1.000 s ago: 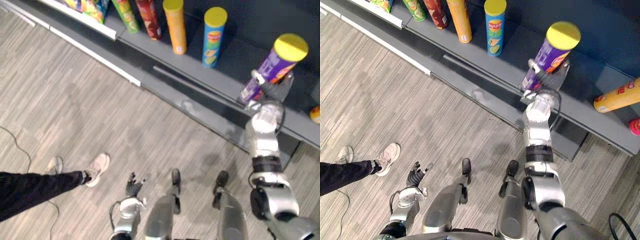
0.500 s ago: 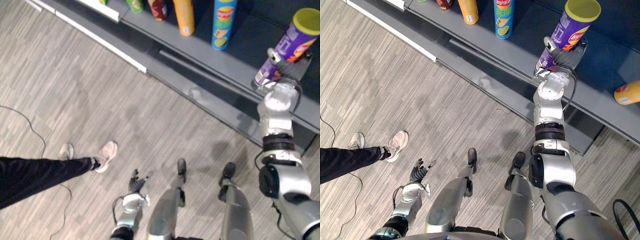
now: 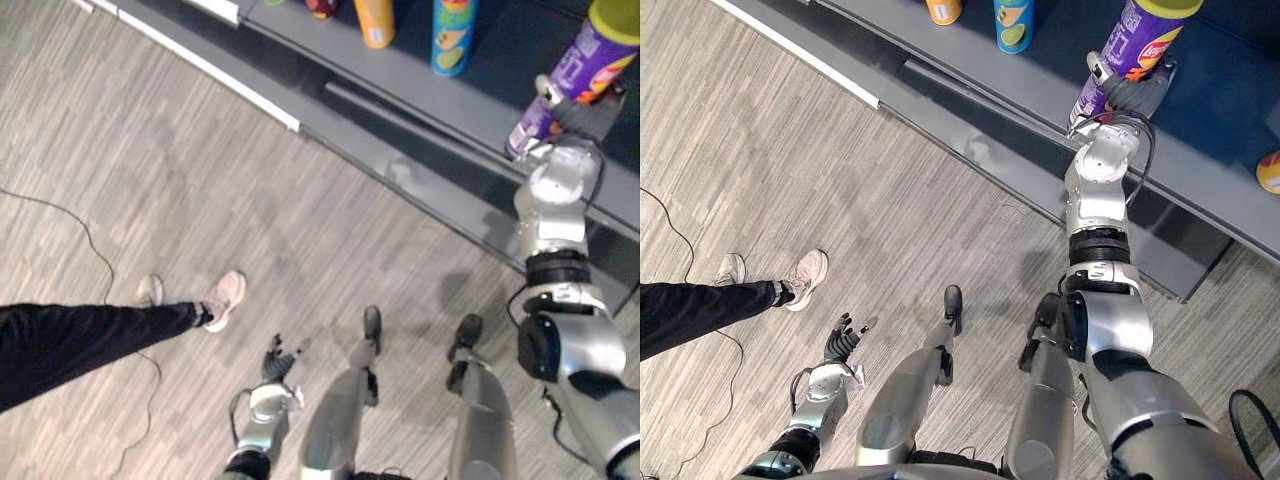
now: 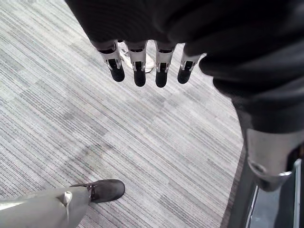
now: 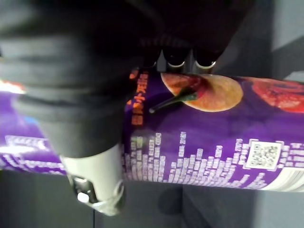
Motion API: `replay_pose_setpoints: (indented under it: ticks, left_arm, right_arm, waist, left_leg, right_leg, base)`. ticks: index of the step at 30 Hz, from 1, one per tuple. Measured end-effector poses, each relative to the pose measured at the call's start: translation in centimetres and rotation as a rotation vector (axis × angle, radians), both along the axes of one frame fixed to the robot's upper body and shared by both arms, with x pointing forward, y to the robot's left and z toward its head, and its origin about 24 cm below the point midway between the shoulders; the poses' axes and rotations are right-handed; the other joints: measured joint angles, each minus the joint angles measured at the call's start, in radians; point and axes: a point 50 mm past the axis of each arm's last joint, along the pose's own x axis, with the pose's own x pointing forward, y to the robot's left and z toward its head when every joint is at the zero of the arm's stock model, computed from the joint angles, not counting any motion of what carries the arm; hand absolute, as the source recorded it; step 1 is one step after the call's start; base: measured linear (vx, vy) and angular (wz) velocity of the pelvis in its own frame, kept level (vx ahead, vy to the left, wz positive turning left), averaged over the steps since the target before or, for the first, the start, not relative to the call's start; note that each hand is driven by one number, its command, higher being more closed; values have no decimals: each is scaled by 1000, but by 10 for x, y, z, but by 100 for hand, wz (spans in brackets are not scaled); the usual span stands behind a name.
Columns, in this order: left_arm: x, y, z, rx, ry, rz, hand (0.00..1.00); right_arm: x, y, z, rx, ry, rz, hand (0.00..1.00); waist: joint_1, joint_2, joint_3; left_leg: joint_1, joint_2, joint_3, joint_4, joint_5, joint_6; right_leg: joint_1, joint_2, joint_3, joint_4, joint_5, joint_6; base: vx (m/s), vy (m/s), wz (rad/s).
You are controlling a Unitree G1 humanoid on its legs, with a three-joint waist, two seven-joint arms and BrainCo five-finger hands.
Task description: Put the gum and the chips on the shelf.
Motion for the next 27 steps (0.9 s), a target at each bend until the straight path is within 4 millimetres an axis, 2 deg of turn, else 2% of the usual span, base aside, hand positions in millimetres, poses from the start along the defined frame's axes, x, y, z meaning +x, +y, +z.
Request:
replay_pose_setpoints:
  ticks: [5,9,19,27]
  left_arm:
    - [10,-7,7,1,-37,-40,0]
    - [11,-7,8,0,-42,-40,0]
    - [13,-14,9,-13,-53,-65,0]
    - [15,-15,11,-28,-67,-65,0]
  right_arm:
    - [-4,-10,16,-13,-37,-33,100]
    - [-5,-14,17,9,-43,-77,100]
    - [-10,-24,30,22,-78,-174,100]
    - [-14,-28,39,-65,-80,-258,100]
  waist:
    - [17,22,3]
    - [35,34,3]
    - [37,38,0]
    - [40,39,-1]
  left_leg:
    - [-31,0,-22,-17,27,-6]
    - [-33,-3,-24,-33,41,-8]
    - [-64,-11,-31,-34,56,-9]
    - [-86,-18,-41,-35,65,-11]
  right_leg:
    - [-40,-5,-11,25,-7,-7]
    - [-62,-14,-10,56,-20,-11]
    - [-106,-28,-8,91,-29,-13]
    - [-132,-37,-9,106,-32,-14]
  base:
    - [-29,-54,10]
    - [-23,-58,3]
    - [-27,-54,3]
    - [-26,-51,3]
